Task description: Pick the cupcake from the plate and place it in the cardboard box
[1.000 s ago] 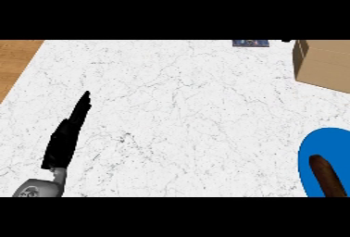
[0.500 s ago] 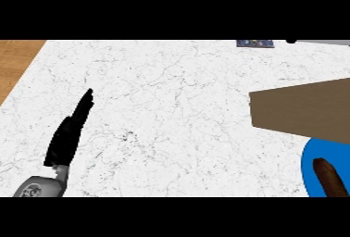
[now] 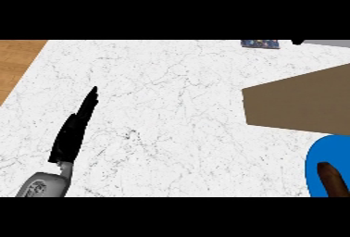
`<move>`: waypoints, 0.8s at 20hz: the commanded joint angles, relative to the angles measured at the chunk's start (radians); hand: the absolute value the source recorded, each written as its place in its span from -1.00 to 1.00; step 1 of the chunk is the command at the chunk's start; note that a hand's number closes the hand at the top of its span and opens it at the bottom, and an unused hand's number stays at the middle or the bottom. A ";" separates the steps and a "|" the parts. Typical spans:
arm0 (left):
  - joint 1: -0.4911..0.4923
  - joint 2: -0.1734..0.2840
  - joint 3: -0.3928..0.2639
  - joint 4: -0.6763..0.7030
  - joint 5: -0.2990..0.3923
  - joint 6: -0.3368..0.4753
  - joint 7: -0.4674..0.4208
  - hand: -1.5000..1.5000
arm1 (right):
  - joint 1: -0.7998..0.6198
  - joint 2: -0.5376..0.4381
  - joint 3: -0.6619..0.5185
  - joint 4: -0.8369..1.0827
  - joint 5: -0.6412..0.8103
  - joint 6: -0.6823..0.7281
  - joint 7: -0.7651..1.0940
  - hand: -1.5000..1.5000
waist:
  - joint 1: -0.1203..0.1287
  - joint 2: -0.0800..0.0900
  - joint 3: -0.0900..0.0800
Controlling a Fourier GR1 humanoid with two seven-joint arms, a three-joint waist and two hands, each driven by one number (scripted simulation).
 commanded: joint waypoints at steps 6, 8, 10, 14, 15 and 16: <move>-0.011 -0.007 0.001 0.004 -0.008 0.003 0.010 0.00 | -0.140 0.103 0.163 0.050 0.076 0.156 -0.059 1.00 | -0.005 -0.005 -0.002; -0.004 -0.012 -0.007 0.017 -0.023 0.009 -0.014 0.00 | -0.156 0.152 0.206 0.067 0.121 0.094 -0.059 1.00 | -0.008 -0.002 -0.001; 0.005 -0.011 0.011 0.027 -0.011 0.009 -0.019 0.00 | -0.197 0.155 0.226 0.100 0.135 0.111 -0.054 1.00 | -0.012 -0.003 -0.002; -0.004 -0.001 0.020 0.000 -0.004 0.000 -0.003 0.00 | -0.215 0.232 0.286 0.185 0.177 0.092 -0.017 -1.00 | -0.017 -0.004 -0.001; 0.011 0.032 0.041 0.009 0.009 -0.026 -0.017 0.00 | -0.243 0.246 0.287 0.205 0.176 0.101 -0.002 -1.00 | -0.017 -0.006 -0.002; 0.029 -0.014 0.008 0.016 -0.018 0.012 -0.018 0.00 | -0.253 0.259 0.291 0.223 0.185 0.082 -0.028 -1.00 | -0.027 -0.005 -0.001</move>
